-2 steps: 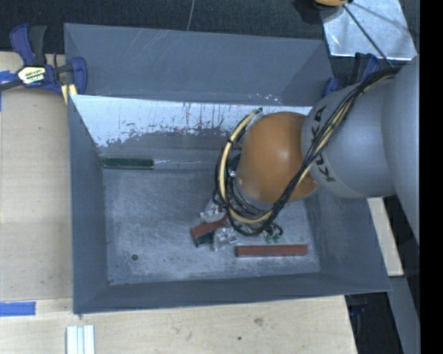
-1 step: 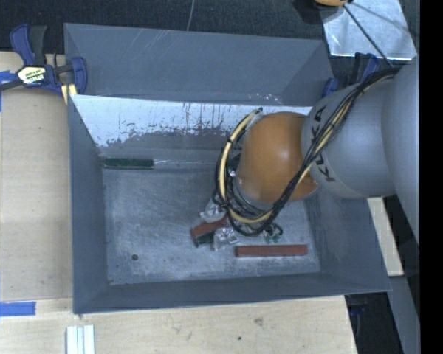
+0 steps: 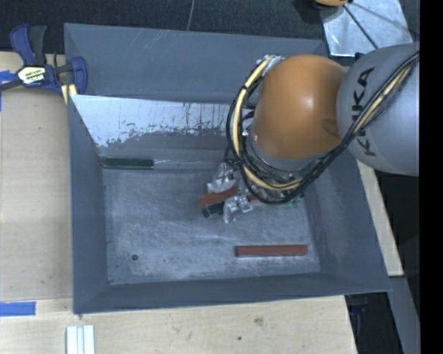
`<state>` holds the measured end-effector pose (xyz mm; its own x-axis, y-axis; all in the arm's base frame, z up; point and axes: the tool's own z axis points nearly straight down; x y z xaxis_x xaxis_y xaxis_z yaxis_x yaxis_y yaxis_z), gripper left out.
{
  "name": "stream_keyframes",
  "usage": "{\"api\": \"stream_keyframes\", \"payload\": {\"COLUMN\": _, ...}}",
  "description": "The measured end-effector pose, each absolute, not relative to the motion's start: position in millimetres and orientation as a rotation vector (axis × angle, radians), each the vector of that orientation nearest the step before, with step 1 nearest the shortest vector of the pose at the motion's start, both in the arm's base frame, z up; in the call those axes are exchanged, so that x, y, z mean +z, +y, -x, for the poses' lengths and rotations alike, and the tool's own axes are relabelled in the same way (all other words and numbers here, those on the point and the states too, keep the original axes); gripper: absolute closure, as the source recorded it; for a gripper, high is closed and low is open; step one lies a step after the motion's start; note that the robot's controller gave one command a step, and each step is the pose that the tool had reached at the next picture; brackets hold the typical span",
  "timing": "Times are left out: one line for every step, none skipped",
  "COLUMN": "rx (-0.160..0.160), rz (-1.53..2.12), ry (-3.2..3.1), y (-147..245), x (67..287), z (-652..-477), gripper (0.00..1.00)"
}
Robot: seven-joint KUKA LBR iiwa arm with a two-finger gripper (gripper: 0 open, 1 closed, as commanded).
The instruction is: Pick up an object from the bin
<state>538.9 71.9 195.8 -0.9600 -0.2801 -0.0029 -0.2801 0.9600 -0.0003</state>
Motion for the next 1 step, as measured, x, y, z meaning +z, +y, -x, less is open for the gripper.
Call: {"api": "stream_keyframes", "payload": {"rx": 0.0, "rz": 0.444, "ry": 3.108, "y": 71.9, "x": 195.7, "z": -538.8, "gripper": 1.0}}
